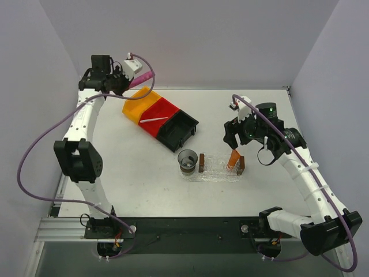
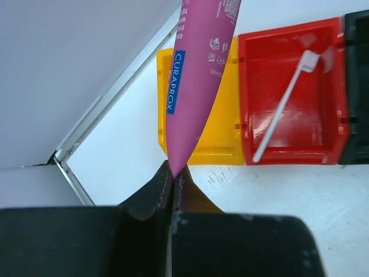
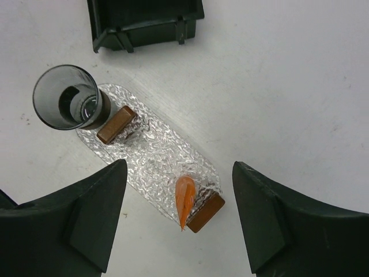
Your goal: Prepare toiletry sets of a toothbrush and toothpaste on the tray
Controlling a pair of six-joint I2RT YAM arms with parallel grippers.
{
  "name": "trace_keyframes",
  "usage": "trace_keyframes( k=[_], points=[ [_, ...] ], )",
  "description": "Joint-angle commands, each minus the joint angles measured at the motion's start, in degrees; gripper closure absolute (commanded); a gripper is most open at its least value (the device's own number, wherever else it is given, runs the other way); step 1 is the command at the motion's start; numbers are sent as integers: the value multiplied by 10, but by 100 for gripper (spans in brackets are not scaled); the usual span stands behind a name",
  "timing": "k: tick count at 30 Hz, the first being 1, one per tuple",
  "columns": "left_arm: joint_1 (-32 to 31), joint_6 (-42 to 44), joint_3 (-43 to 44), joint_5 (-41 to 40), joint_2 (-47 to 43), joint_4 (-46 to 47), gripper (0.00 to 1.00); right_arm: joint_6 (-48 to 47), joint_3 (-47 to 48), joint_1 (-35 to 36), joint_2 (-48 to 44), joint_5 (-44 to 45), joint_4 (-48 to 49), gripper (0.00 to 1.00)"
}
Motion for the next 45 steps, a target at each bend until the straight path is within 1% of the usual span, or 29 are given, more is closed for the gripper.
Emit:
trace_keyframes(
  k=[1,2,3,4,5,6,8,10,11,12,13,14,15,16,19,20,23,28,35,42,45],
  points=[
    [1,-11,-43,115,-123,-18,100,-22,65,18,-6,-56,-23,30],
    [1,-13,-70,132,-159,-24,100,-33,72,25,-10,-62,-27,28],
    [-2,-14,-89,167,-177,-29,100,-56,79,46,-11,-59,-34,24],
    [-9,-15,-106,181,-196,-38,100,-72,92,62,-13,-53,-38,13],
    [-13,-16,-140,191,-234,-41,100,-85,98,77,-15,-31,-46,12],
    [-20,-18,-156,207,-252,-47,100,-115,105,111,-16,-20,-50,10],
    [-50,-14,-195,210,-304,-57,100,-137,130,135,-12,-1,-61,10],
    [-78,-6,-212,202,-332,-86,100,-164,160,164,-4,7,-67,10],
    [-111,-8,-224,200,-355,-98,100,-177,170,177,-1,25,-76,9],
    [-124,-12,-230,199,-365,-117,100,-189,178,191,3,42,-80,8],
    [-137,-18,-234,203,-382,-124,100,-215,193,223,8,58,-83,8],
    [-157,-39,-245,202,-389,-128,100,-229,200,240,11,74,-89,8],
    [-167,-50,-247,200,-394,-134,100,-243,203,256,14,119,-92,8],
    [-175,-58,-247,196,-398,-138,100,-277,206,296,20,141,-92,8],
    [-190,-86,-243,196,-400,-158,100,-329,197,347,28,241,-89,8],
    [-194,-96,-244,196,-399,-163,100,-353,189,370,31,258,-81,8],
    [-202,-111,-249,202,-398,-172,100,-390,170,406,33,302,-53,9],
    [-220,-115,-253,205,-392,-188,100,-436,126,451,42,378,7,9],
    [-239,-121,-255,214,-383,-204,100,-480,98,483,66,437,58,11],
    [-256,-122,-264,216,-377,-207,100,-501,96,500,94,472,89,13],
    [-260,-122,-268,216,-374,-209,100,-505,99,505,101,473,93,15]
  ],
)
